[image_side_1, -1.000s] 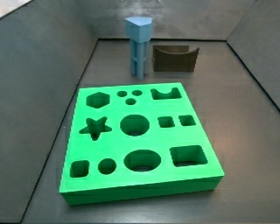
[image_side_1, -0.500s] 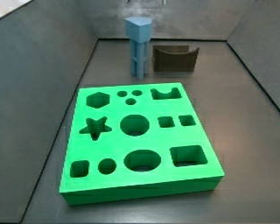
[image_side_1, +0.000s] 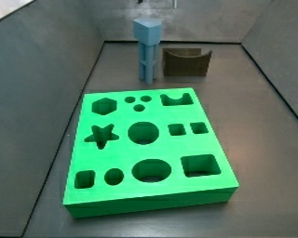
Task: Pick up the 3 prong object. Move up. Move to above the board. Insert the 3 prong object.
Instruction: Pick up the 3 prong object.
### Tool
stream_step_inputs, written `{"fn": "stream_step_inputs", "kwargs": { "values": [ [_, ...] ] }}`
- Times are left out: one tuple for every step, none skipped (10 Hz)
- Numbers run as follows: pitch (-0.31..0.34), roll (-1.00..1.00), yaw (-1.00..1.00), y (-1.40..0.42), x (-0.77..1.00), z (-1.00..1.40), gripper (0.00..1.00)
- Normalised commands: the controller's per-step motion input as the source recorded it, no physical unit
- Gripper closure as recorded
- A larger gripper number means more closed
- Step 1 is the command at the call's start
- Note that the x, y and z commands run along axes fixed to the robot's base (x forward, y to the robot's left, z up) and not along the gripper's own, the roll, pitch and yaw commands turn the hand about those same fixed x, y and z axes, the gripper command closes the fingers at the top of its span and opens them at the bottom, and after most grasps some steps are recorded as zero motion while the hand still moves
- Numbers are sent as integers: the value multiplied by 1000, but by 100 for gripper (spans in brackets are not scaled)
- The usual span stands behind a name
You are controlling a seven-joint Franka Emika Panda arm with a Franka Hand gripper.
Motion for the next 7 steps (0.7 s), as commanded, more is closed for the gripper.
{"fn": "stream_step_inputs", "kwargs": {
  "values": [
    [-114, -76, -889, -146, 34, 0, 0],
    [-134, -77, -877, -140, 40, 0, 0],
    [-147, -66, -880, -143, 17, -23, 0],
    [-131, -1, -837, -183, 0, -34, 0],
    [0, 14, -66, 0, 0, 0, 0],
    [0, 0, 0, 0, 0, -31, 0],
    [0, 91, 0, -14, 0, -297, 0]
  ]
}}
